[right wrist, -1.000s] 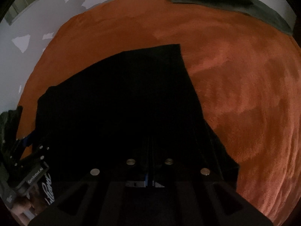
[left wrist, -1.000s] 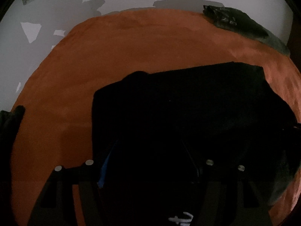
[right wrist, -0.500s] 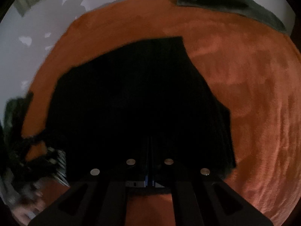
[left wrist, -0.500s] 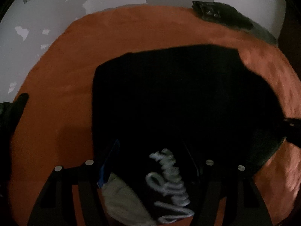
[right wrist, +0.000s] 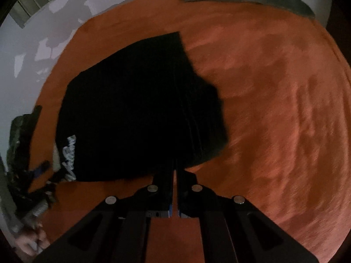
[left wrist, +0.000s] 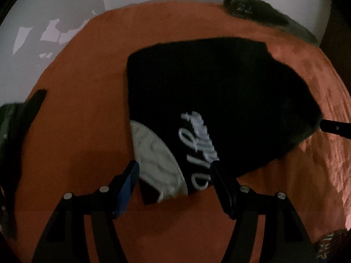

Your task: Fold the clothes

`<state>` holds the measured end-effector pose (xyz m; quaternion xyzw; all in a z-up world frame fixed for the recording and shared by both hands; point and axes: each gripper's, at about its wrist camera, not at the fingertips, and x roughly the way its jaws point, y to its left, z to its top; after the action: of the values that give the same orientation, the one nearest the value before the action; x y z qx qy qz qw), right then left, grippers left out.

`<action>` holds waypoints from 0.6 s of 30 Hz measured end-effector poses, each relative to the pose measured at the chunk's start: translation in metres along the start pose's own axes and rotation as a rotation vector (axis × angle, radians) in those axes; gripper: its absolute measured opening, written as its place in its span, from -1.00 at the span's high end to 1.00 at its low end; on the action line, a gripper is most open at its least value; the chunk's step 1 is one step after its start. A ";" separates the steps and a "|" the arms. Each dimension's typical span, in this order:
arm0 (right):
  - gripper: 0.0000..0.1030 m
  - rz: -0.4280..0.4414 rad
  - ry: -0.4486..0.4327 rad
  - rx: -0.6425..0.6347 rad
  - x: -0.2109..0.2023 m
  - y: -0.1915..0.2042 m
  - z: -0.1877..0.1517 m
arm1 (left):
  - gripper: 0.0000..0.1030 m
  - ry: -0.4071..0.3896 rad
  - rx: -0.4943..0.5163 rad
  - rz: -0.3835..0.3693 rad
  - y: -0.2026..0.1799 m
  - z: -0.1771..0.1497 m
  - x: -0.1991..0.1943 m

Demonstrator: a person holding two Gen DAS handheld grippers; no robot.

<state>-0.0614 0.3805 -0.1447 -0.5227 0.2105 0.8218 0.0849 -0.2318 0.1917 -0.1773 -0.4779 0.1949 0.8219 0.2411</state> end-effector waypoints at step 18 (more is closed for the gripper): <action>0.96 0.189 -0.108 -0.263 0.024 0.117 -0.050 | -0.32 -0.086 -0.148 0.031 0.021 -0.004 0.006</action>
<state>-0.0725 0.2514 -0.1543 -0.4622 0.1446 0.8735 -0.0507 -0.2437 0.1739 -0.1825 -0.4554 0.1305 0.8575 0.2006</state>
